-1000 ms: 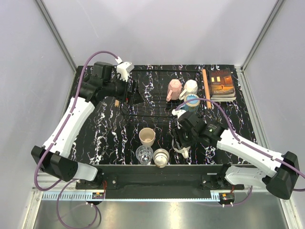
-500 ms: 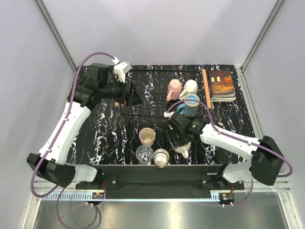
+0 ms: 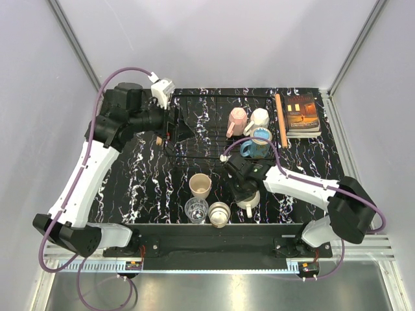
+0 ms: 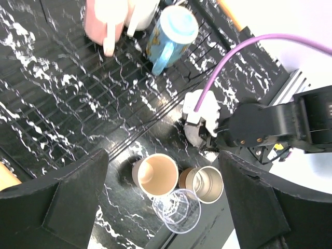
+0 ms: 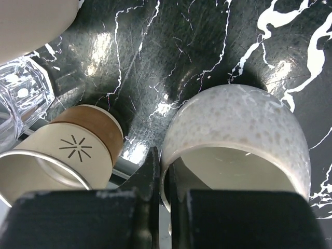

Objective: Load the cups into the dish rack

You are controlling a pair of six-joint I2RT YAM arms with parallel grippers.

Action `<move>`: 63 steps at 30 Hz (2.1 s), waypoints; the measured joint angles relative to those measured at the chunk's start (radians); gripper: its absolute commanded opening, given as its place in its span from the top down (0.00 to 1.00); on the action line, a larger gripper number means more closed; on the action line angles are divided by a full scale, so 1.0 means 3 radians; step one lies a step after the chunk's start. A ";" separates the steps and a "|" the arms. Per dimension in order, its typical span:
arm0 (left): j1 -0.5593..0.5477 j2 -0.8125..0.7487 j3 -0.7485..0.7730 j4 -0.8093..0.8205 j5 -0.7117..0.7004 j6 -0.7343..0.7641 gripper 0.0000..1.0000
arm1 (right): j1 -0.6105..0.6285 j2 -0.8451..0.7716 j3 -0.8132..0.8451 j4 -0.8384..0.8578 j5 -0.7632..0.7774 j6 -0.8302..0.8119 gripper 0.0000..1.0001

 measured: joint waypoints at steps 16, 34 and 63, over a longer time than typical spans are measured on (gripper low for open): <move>0.0477 0.0206 0.0657 0.0388 0.0678 -0.0750 0.07 | 0.0000 -0.1268 0.1349 -0.0296 0.0203 0.0148 1.00; 0.0445 0.0071 -0.1008 0.3071 0.1948 -0.3367 0.18 | -0.0575 -0.1147 0.0116 0.3744 -0.0023 0.1227 1.00; 0.0197 0.0113 -0.1336 0.4027 0.1970 -0.4139 0.29 | -0.0664 -0.0276 0.0135 0.5249 -0.0590 0.2256 1.00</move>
